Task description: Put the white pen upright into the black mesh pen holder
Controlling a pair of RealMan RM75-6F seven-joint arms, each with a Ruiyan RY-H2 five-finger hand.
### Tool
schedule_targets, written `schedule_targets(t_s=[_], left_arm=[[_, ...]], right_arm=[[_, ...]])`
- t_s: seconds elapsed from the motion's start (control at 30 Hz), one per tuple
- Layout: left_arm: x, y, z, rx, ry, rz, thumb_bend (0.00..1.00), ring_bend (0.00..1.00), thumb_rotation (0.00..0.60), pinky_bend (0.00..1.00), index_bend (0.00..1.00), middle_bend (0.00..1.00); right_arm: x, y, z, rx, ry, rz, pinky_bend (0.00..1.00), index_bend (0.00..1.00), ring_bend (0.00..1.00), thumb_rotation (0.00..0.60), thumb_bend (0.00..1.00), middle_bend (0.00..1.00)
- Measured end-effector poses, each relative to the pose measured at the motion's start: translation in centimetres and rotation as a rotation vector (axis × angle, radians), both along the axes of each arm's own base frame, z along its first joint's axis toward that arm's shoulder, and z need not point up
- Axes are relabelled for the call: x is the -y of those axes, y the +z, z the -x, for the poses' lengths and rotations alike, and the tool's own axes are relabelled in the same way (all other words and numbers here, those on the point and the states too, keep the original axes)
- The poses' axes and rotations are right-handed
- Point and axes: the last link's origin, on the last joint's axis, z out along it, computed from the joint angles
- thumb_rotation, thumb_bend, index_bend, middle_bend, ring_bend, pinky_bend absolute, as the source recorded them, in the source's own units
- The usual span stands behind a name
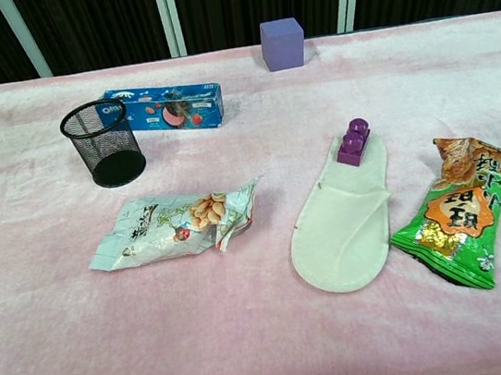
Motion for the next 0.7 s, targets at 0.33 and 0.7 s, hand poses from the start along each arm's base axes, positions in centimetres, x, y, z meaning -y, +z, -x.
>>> schedule_targets(t_s=[0.33,0.7], left_arm=[[0.0,-2.9,1.6,-0.129,0.061,-0.029,0.40,0.11,0.600,0.25,0.66,0.57],[-1.0,-3.2,3.6,-0.035,0.292,0.098,0.40,0.11,0.600,0.24,0.66,0.57]], right_arm=[[0.0,0.0,0.0,0.001,-0.002,-0.002,0.16,0.00,0.17,0.600,0.17,0.02],[0.0,0.0,0.0,0.001,-0.004,0.000,0.16,0.00,0.17,0.600,0.18,0.02]])
